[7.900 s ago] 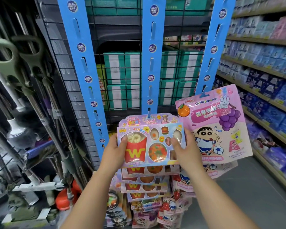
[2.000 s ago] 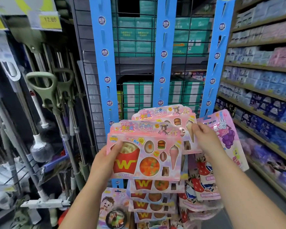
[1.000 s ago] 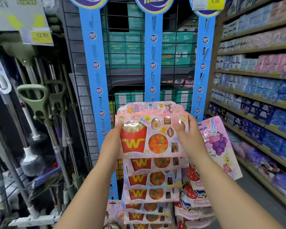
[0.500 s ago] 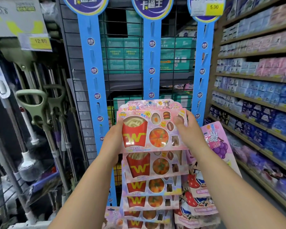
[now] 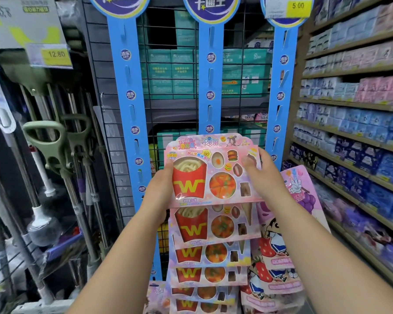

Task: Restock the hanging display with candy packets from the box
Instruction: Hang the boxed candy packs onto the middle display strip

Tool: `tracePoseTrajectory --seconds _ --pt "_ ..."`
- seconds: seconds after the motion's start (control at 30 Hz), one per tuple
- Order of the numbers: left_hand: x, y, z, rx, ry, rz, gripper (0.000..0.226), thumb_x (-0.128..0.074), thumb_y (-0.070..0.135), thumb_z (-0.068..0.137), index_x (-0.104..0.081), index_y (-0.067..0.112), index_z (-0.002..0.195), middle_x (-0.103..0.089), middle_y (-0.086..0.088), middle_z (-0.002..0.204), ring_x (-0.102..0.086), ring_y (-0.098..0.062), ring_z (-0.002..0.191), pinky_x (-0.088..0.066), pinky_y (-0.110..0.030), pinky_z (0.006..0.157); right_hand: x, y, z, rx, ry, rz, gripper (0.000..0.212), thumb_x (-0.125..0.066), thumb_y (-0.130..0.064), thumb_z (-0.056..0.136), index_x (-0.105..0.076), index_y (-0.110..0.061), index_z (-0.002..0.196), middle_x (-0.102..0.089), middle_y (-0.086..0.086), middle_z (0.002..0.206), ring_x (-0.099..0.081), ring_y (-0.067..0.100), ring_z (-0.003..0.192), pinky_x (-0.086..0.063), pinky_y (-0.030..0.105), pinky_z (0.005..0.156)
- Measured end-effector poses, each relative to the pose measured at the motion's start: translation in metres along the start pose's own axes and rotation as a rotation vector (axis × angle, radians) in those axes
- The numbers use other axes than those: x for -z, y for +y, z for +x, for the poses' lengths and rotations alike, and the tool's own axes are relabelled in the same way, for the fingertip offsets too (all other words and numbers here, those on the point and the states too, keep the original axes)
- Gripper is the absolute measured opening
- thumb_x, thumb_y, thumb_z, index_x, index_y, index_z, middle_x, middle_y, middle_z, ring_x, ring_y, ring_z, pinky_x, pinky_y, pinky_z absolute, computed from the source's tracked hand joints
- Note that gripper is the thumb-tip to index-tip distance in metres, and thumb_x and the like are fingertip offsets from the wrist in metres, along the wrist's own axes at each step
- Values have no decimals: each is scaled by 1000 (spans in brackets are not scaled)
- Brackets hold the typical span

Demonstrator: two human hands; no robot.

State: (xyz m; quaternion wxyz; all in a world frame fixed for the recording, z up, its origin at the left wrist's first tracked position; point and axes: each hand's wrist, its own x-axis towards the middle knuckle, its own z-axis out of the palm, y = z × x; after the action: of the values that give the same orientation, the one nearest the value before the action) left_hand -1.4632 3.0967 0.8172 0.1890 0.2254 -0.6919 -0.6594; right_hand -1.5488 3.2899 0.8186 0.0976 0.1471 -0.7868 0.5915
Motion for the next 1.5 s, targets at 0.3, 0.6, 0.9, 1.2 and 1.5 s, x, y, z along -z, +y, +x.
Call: tracePoseTrajectory --seconds 0.3,0.6,0.9,1.2,1.5 --pt "-1 -5 -3 11 -7 36 51 -28 60 96 -59 21 83 -70 -7 85 -70 -27 84 -54 -48 91 0 5 -1 -7 -24 -2 45 -46 -38 96 -38 -26 138 -51 -6 128 -49 18 120 -40 32 90" --pt "1 -25 -2 34 -38 121 57 -25 63 93 -59 20 105 -71 -11 100 -69 -29 92 -54 -50 90 -8 21 -13 -24 -31 -25 43 -46 -36 96 -39 -24 138 -50 -9 119 -46 11 110 -35 27 87" --pt "7 -32 -4 -63 16 225 57 -25 63 92 -60 18 89 -67 -9 94 -63 -26 88 -50 -45 90 -16 34 -25 5 75 -108 42 -44 -42 94 -47 -24 132 -46 3 130 -45 20 120 -39 38 95" --pt "27 -95 -10 -52 40 282 37 -31 50 97 -47 17 89 -63 -8 96 -62 -25 89 -51 -39 79 -43 91 -84 -187 164 -94 56 -42 -49 93 -39 -17 139 -35 6 141 -39 26 130 -37 43 104" --pt "42 -209 -16 168 -141 347 43 -29 44 100 -55 11 90 -59 -8 85 -60 -29 83 -50 -44 86 -80 170 -160 -398 189 -134 33 -49 -38 94 -48 -21 122 -50 4 119 -51 23 112 -44 37 93"
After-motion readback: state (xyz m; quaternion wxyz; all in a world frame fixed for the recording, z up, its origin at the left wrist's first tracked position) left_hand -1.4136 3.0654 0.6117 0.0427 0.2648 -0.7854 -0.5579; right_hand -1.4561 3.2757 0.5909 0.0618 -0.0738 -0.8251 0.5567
